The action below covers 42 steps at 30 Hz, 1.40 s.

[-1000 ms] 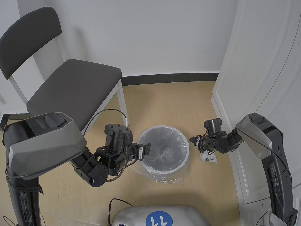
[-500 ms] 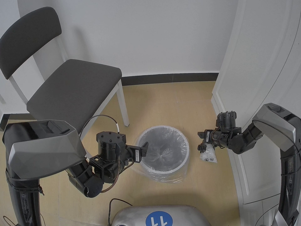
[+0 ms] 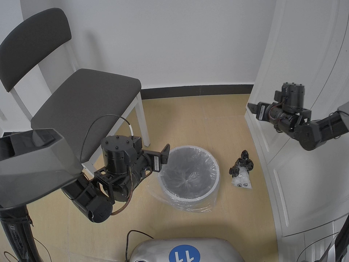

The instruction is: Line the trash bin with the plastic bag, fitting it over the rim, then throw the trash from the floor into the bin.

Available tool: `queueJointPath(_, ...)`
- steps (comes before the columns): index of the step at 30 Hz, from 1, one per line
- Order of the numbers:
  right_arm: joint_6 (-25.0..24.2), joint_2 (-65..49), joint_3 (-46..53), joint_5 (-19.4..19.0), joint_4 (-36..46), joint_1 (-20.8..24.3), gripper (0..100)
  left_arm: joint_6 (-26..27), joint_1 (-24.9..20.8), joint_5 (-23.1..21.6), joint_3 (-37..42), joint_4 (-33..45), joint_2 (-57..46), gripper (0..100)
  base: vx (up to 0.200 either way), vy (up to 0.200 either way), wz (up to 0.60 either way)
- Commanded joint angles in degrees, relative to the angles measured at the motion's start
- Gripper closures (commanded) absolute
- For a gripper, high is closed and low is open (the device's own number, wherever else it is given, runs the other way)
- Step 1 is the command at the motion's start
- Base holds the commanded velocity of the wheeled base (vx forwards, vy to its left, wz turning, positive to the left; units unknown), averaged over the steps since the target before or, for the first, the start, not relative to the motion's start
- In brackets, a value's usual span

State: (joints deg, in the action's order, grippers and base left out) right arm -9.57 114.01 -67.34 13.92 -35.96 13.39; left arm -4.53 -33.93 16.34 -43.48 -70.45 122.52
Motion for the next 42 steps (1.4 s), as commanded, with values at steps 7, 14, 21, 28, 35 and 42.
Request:
queueJointPath(7, -1.8, -23.7, 31.5, 6.4, -8.4, 1.8, 0, 1.6, -3.0, -0.7, 4.3, -1.3, -9.8, 0, 0.0, 0.0, 0.0)
queueJointPath(14, -7.0, -14.1, 40.5, 6.7, -29.0, 5.5, 0, 3.7, -3.2, -0.7, 5.4, -4.1, -8.4, 0, 0.0, 0.0, 0.0)
queueJointPath(21, -6.1, 7.4, 35.9, 5.8, -47.2, 5.2, 0, 4.8, -3.1, -0.7, 4.7, -7.1, -2.5, 0, 0.0, 0.0, 0.0)
queueJointPath(28, -5.7, 16.8, 30.8, 5.6, -51.3, 0.1, 0, 7.5, -1.1, -0.8, 5.0, -10.0, -1.8, 0, 0.0, 0.0, 0.0)
queueJointPath(35, -5.7, 16.8, 30.8, 5.6, -51.7, 0.5, 0, 7.6, -0.7, -0.8, 5.1, -10.0, -2.2, 0, 0.0, 0.0, 0.0)
queueJointPath(42, -5.7, 15.5, 31.7, 5.9, -51.8, 1.6, 0, 7.8, -0.8, -0.8, 5.4, -10.3, -2.4, 0, 0.0, 0.0, 0.0)
